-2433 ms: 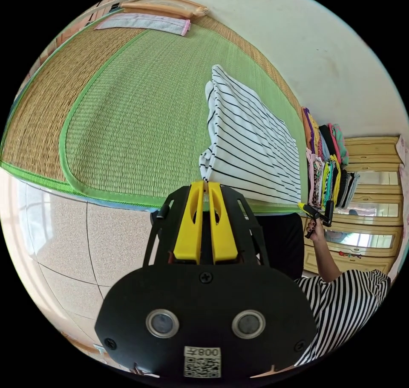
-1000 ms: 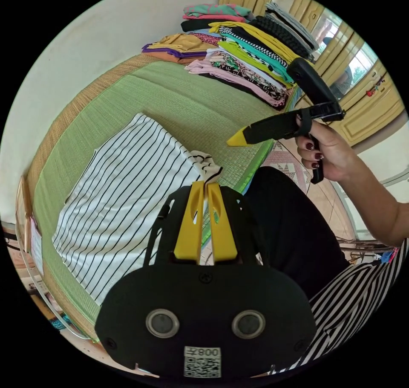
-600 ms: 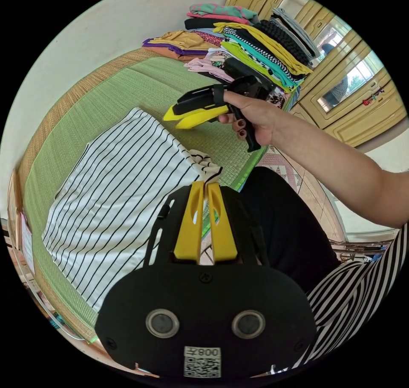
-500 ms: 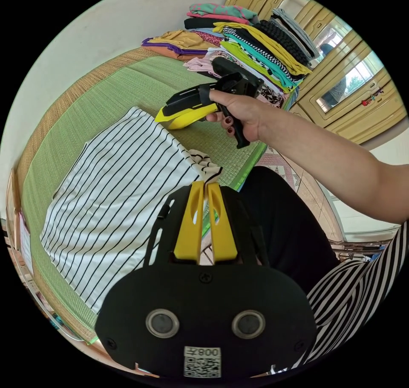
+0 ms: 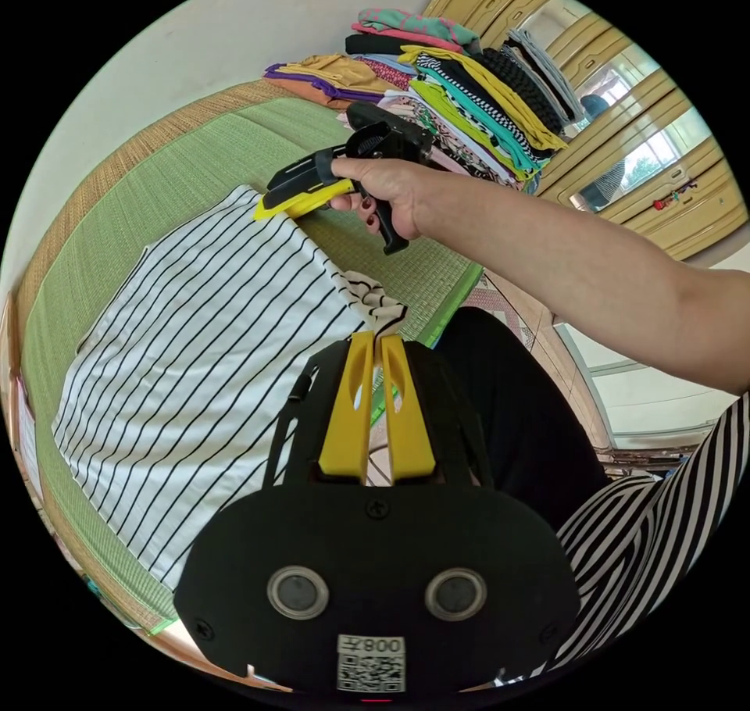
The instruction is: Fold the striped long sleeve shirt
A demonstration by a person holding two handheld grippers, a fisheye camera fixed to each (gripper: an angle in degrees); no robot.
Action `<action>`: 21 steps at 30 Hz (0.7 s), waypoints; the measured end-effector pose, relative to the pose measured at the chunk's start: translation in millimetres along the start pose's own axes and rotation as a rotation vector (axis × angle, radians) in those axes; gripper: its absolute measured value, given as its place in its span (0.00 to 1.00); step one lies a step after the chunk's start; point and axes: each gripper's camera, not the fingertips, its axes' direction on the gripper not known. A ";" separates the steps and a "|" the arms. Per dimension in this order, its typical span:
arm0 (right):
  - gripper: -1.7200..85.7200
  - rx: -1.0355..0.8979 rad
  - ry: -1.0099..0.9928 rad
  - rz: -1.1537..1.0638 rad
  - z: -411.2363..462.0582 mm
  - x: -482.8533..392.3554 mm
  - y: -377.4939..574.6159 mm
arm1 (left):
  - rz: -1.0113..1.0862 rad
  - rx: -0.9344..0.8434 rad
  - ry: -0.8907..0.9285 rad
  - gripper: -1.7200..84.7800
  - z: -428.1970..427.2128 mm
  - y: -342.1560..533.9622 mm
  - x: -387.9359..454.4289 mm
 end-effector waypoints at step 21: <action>0.03 0.161 0.025 -0.072 -56.2 -198.8 -36.7 | -0.031 0.206 0.178 0.03 72.0 153.7 -88.4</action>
